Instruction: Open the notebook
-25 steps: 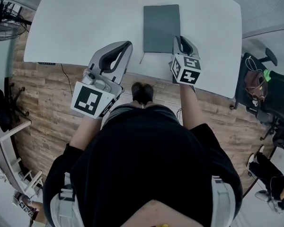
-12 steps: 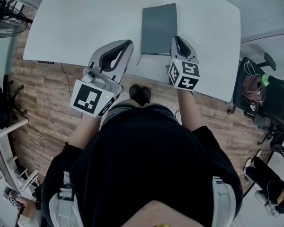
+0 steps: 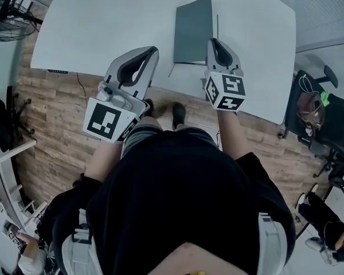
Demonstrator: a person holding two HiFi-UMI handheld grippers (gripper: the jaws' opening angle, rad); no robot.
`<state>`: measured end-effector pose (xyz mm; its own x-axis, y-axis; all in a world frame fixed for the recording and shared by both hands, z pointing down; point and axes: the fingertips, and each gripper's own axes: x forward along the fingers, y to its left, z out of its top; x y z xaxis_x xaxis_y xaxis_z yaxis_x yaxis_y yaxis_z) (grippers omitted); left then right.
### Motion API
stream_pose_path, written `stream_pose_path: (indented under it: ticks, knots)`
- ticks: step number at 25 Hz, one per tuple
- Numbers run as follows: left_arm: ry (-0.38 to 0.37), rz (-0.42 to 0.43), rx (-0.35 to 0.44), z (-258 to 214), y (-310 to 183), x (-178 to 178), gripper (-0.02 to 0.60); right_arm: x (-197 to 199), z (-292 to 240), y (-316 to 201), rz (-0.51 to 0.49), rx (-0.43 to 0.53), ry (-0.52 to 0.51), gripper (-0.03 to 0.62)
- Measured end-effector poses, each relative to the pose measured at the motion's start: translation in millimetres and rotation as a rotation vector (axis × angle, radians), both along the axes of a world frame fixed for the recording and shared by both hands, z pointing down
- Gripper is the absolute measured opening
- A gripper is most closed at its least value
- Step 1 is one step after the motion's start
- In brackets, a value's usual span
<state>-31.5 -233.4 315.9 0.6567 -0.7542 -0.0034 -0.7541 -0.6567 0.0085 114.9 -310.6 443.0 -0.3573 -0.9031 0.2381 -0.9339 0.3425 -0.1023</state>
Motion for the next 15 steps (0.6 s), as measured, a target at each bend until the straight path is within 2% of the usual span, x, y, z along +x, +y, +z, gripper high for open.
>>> stream_pose_path:
  ticks: [6, 10, 15]
  knots:
    - [-0.006, 0.027, 0.027, -8.8, -7.1, -16.3, 0.011, -8.9, -15.4, 4.0, -0.001, 0.04, 0.042, 0.028]
    - [-0.014, 0.04, 0.028, -8.4, -3.3, -11.0, 0.011, 6.4, -24.5, 12.5, 0.029, 0.059, 0.028, 0.023]
    - [0.003, 0.051, 0.007, -5.1, -15.9, -58.2, 0.011, -38.6, -35.6, 2.5, 0.039, 0.061, 0.022, 0.02]
